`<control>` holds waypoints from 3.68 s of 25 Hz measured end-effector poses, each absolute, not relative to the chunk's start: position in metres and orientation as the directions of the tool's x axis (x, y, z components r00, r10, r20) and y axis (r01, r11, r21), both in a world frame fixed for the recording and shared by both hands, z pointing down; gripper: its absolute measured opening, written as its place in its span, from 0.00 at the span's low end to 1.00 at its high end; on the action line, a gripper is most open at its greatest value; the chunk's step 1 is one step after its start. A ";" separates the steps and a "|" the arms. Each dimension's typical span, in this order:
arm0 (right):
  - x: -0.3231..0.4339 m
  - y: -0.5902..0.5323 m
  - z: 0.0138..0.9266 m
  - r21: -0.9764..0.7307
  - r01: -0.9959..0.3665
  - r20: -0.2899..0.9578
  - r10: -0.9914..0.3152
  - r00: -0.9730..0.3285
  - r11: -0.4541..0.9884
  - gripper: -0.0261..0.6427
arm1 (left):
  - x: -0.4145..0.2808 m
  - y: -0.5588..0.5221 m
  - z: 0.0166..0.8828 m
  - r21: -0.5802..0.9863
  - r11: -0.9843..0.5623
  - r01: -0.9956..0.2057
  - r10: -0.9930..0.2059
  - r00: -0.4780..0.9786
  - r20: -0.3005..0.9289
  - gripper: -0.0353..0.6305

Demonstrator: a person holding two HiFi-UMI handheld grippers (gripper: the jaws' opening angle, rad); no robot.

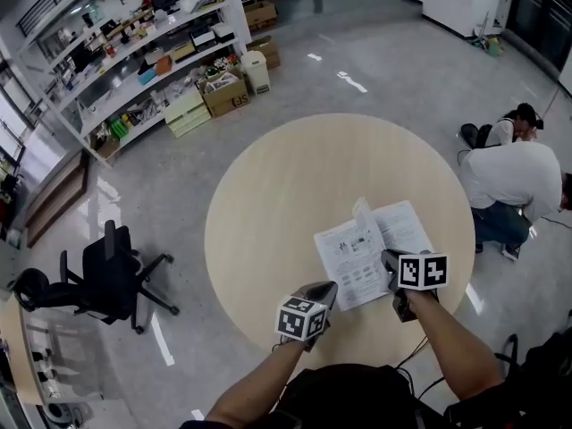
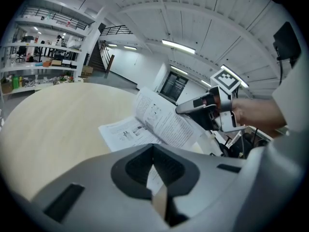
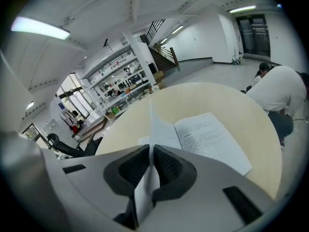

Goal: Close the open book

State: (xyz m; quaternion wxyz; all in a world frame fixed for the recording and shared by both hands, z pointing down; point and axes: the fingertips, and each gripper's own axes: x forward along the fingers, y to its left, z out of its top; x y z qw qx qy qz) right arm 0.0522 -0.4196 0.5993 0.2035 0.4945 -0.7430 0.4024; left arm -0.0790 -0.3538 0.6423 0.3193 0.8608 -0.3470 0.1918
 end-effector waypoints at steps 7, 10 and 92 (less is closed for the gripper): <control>0.136 -0.437 0.601 -0.468 -0.882 0.679 -0.614 -0.403 0.061 0.09 | -0.054 -0.359 0.634 0.389 -0.569 -0.724 -0.469 0.675 0.570 0.04; 0.163 -0.444 0.610 -0.490 -0.871 0.672 -0.619 -0.406 0.040 0.09 | -0.048 -0.360 0.633 0.379 -0.568 -0.731 -0.467 0.665 0.583 0.04; -0.040 -0.363 0.722 -0.009 -0.813 0.901 -0.348 -0.260 0.583 0.50 | -0.128 -0.335 0.648 0.435 -0.426 -0.793 -0.527 0.609 0.593 0.04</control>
